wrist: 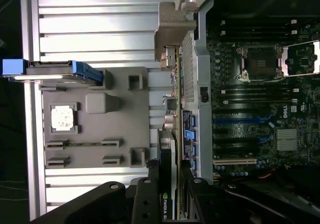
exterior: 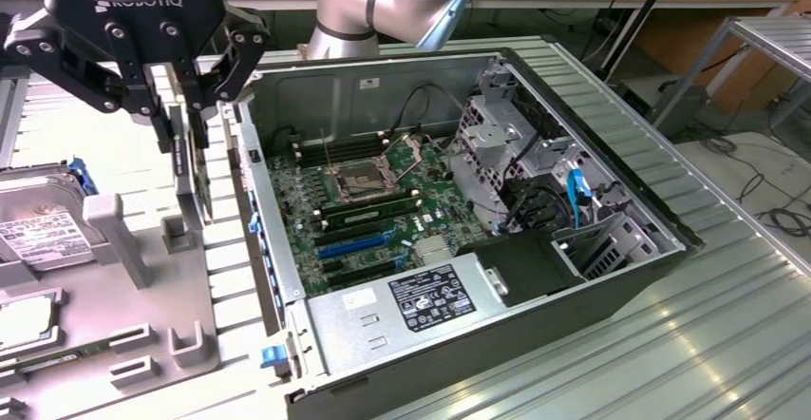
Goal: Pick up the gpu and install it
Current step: 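Pick up the gpu and move the gpu toward the slot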
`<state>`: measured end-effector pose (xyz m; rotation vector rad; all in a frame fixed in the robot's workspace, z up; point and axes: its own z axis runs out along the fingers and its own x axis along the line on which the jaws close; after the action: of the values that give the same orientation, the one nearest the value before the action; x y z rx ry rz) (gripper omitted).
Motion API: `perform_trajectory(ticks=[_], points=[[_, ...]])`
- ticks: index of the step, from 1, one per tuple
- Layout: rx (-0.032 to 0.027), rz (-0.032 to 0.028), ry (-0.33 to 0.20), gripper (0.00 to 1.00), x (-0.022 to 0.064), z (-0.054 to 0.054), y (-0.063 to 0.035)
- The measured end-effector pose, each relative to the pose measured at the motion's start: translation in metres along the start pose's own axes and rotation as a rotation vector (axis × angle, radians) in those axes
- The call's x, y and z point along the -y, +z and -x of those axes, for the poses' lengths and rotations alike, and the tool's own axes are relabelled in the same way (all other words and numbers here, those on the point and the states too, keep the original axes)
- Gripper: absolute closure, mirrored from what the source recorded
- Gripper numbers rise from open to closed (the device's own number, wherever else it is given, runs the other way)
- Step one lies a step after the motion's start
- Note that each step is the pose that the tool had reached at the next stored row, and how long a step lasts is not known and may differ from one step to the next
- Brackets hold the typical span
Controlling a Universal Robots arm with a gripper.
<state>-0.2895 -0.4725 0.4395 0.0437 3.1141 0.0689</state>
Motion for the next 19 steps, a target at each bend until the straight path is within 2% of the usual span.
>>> perform_trajectory(ticks=[19], points=[[0.0001, 0.0001, 0.0, 0.73, -0.0004, 0.014, 0.0004]])
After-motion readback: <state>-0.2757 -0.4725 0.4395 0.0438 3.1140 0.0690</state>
